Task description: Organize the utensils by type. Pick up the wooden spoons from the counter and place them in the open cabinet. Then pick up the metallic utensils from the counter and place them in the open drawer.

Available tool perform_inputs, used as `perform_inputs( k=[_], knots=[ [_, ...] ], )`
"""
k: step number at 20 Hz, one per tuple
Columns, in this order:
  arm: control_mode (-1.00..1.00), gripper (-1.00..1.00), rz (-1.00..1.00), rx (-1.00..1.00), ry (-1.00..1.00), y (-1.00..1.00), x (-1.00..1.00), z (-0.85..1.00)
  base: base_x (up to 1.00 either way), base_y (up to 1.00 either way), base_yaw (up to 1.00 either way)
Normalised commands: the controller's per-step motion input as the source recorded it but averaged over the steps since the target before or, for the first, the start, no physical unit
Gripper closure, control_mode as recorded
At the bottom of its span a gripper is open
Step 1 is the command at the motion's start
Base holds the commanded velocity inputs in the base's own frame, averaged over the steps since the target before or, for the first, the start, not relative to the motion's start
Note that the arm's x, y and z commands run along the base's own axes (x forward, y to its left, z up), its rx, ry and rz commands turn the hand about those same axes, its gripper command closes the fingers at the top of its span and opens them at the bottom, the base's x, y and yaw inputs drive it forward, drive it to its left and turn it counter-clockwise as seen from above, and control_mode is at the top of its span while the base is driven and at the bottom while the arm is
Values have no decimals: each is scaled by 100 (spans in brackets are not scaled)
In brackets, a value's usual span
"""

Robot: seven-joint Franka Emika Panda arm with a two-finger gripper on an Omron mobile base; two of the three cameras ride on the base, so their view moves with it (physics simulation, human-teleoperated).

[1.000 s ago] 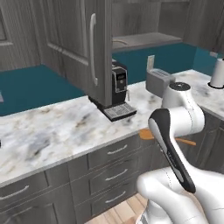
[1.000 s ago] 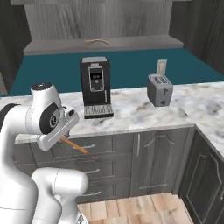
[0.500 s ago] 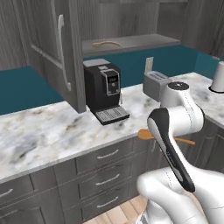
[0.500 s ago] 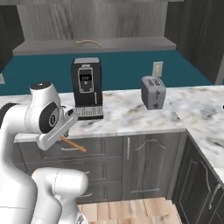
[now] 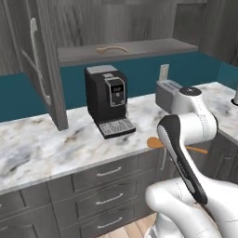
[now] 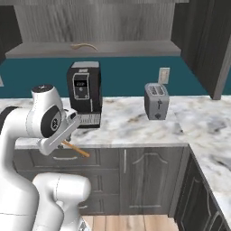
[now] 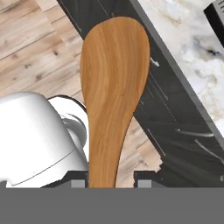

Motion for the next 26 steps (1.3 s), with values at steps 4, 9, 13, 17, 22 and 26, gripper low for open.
perform_inputs(
  k=[4,9,13,17,22,26],
  knots=[
    [100,100,0,0,0,0,0,0,50,-36,14],
    [100,100,0,0,0,0,0,0,49,-35,10],
    [100,100,0,0,0,0,0,0,50,-32,10],
    [100,100,0,0,0,0,0,0,47,-27,7],
    [100,100,0,0,0,0,0,0,47,-24,7],
    [100,100,0,0,0,0,0,0,44,-26,6]
  ],
)
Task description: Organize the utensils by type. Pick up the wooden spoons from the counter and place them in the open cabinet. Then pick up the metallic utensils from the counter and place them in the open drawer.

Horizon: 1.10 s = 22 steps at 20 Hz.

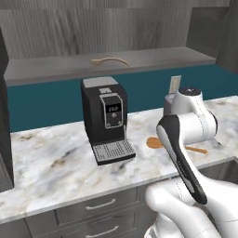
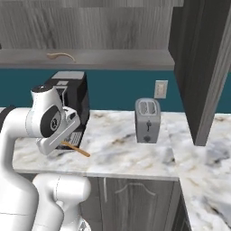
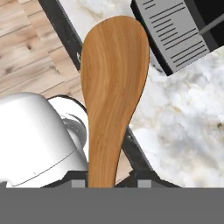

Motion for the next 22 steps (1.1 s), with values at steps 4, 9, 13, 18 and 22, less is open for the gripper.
perform_inputs(
  k=[4,9,13,18,22],
  knots=[
    [100,100,0,0,0,0,0,0,46,-25,5],
    [100,100,0,0,0,0,0,0,53,-23,4],
    [100,100,0,0,0,0,0,0,59,-17,2],
    [100,100,0,0,0,0,0,0,27,-2,0],
    [100,100,0,0,0,0,0,0,0,0,0]
  ],
)
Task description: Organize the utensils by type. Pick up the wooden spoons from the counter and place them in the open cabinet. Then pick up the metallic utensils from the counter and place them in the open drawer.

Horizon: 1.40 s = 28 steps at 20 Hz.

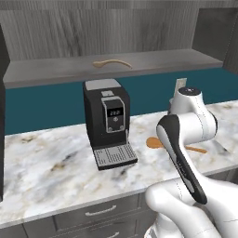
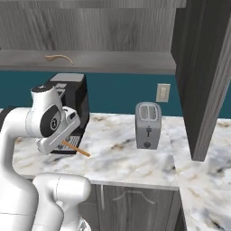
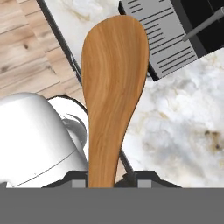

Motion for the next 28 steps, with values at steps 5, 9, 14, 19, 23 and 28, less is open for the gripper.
perform_inputs(
  k=[5,9,14,19,23,28],
  knots=[
    [100,100,0,0,0,0,0,0,0,0,0],
    [-100,100,2,7,-7,0,0,10,0,0,0],
    [-100,100,7,5,-19,-7,-3,34,0,0,0],
    [-100,100,11,0,-24,-13,-1,54,0,0,0],
    [-100,100,12,-5,-23,-9,10,56,0,0,0],
    [-100,100,12,-1,-13,-13,24,61,0,0,0]
  ],
)
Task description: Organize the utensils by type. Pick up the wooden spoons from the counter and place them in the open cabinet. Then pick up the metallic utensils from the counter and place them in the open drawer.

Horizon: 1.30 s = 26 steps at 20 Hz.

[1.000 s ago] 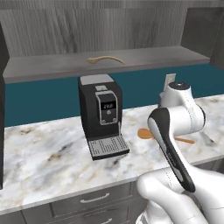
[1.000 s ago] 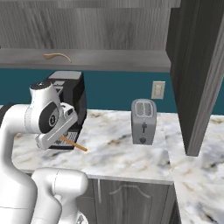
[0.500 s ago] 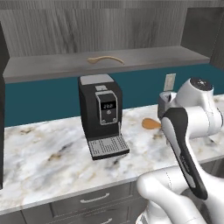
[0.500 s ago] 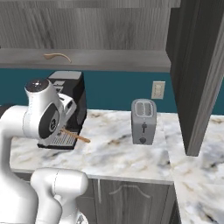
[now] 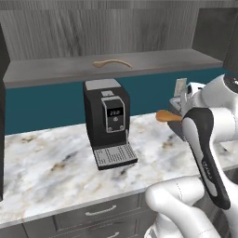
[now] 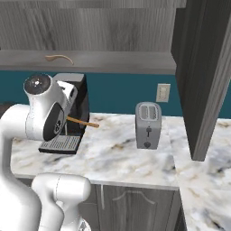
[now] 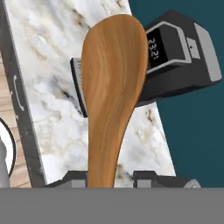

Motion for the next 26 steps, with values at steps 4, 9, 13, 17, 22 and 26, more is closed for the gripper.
perform_inputs(
  k=[4,9,13,17,22,26],
  knots=[
    [-100,100,10,-1,0,-3,37,61,0,0,0],
    [-100,100,1,-1,1,0,42,66,0,0,0],
    [-100,100,0,-13,0,0,58,33,0,0,0],
    [-100,100,0,-13,0,-5,53,30,0,0,0],
    [-100,100,1,-8,3,-12,59,14,0,0,0],
    [-100,100,8,0,-7,-17,52,1,0,0,0]
  ],
)
